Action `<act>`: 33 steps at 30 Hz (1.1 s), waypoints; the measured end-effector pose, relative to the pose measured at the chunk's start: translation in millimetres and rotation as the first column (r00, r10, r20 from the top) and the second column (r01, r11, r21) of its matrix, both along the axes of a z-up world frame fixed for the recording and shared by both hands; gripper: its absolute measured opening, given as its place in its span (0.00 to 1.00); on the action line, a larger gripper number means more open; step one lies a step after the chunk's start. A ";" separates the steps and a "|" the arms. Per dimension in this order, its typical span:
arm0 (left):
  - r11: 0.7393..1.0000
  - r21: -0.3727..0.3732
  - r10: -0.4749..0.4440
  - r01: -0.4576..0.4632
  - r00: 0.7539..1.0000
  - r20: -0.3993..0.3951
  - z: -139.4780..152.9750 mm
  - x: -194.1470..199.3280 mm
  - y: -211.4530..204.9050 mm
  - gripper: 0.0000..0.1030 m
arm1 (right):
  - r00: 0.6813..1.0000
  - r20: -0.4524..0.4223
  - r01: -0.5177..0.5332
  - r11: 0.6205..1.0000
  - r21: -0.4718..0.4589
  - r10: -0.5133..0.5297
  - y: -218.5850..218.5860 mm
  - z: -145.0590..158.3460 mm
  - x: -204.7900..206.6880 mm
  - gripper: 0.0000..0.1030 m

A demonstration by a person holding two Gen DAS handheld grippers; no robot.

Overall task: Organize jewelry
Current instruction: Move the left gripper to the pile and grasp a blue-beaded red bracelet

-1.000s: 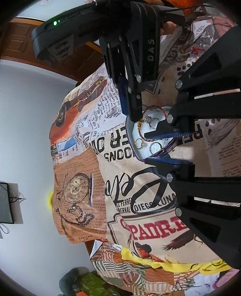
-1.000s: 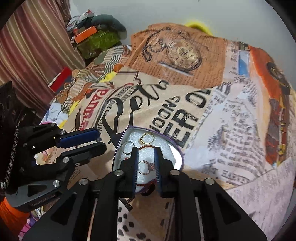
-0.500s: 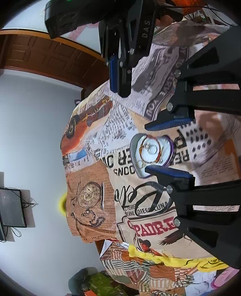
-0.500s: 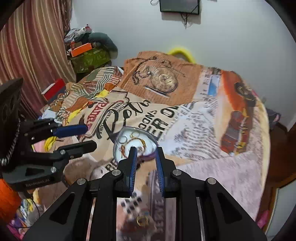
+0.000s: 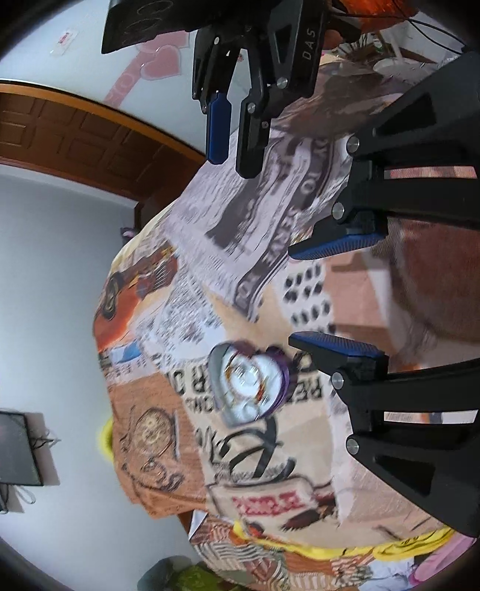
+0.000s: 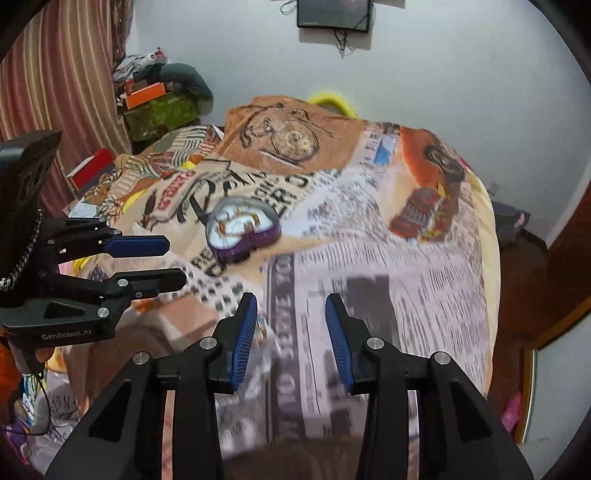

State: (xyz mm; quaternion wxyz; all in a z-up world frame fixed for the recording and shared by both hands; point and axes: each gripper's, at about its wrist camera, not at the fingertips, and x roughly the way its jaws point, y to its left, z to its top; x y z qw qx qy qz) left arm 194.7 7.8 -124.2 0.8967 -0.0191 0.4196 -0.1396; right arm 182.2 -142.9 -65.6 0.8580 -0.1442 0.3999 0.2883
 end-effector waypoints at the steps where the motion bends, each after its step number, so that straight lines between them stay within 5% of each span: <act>1: 1.000 -0.002 -0.006 0.006 1.000 -0.010 -3.5 -0.7 -5.1 0.38 | 1.000 -0.002 0.005 1.000 -0.003 -0.005 -3.1 -2.1 -2.2 0.34; 10: 0.999 -0.010 -0.043 0.043 0.997 -0.059 -27.3 19.7 -37.4 0.38 | 0.998 -0.011 0.054 0.998 -0.035 -0.055 -28.6 -21.3 -15.1 0.34; 14: 0.998 -0.024 -0.062 0.060 0.995 -0.084 -36.7 28.1 -47.9 0.30 | 0.998 -0.028 0.064 0.998 -0.028 -0.064 -36.4 -27.1 -15.2 0.34; 22: 0.988 0.095 -0.111 0.119 0.990 -0.086 -51.3 25.7 -70.4 0.24 | 0.997 -0.052 0.063 0.998 -0.026 -0.064 -41.5 -36.9 -14.3 0.34; 27: 0.987 0.095 -0.118 0.127 0.989 -0.091 -54.0 28.6 -70.5 0.22 | 0.996 -0.065 0.062 0.998 -0.022 -0.064 -41.3 -41.0 -13.3 0.34; 33: 0.988 0.106 -0.104 0.111 0.992 -0.077 -54.8 29.6 -71.5 0.05 | 0.995 -0.077 0.065 0.998 -0.011 -0.066 -41.1 -42.8 -13.9 0.34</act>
